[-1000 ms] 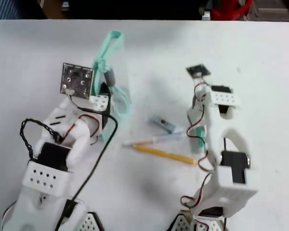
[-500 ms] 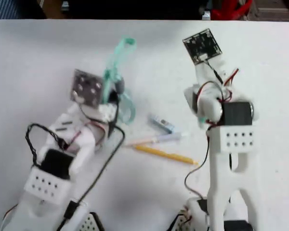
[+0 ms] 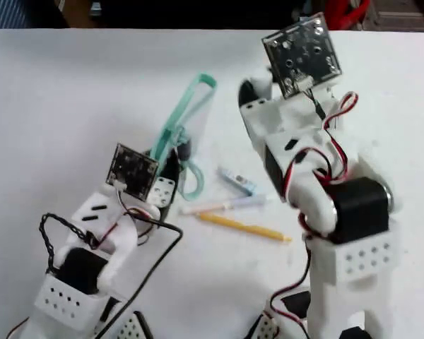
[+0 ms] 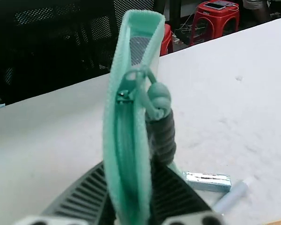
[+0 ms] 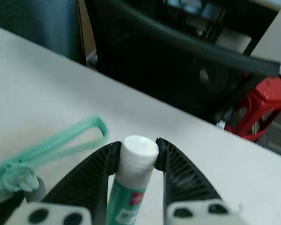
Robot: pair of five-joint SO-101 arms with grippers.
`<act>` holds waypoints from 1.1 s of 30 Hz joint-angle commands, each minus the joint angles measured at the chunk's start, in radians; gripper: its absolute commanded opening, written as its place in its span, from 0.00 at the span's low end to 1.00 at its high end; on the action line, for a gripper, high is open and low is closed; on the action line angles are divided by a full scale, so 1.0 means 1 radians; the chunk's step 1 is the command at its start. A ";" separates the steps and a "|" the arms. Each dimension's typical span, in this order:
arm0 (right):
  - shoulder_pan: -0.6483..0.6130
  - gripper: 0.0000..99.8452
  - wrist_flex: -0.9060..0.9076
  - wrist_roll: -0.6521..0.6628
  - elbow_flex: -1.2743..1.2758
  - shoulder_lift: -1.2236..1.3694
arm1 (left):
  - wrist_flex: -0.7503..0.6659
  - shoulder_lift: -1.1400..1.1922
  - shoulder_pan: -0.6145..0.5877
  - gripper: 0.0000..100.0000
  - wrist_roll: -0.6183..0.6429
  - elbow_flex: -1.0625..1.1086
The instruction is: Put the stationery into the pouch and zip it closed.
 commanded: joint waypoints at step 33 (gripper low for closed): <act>-0.151 0.02 -0.611 -0.190 0.259 0.249 | -0.005 -0.005 -0.010 0.02 -0.008 -0.002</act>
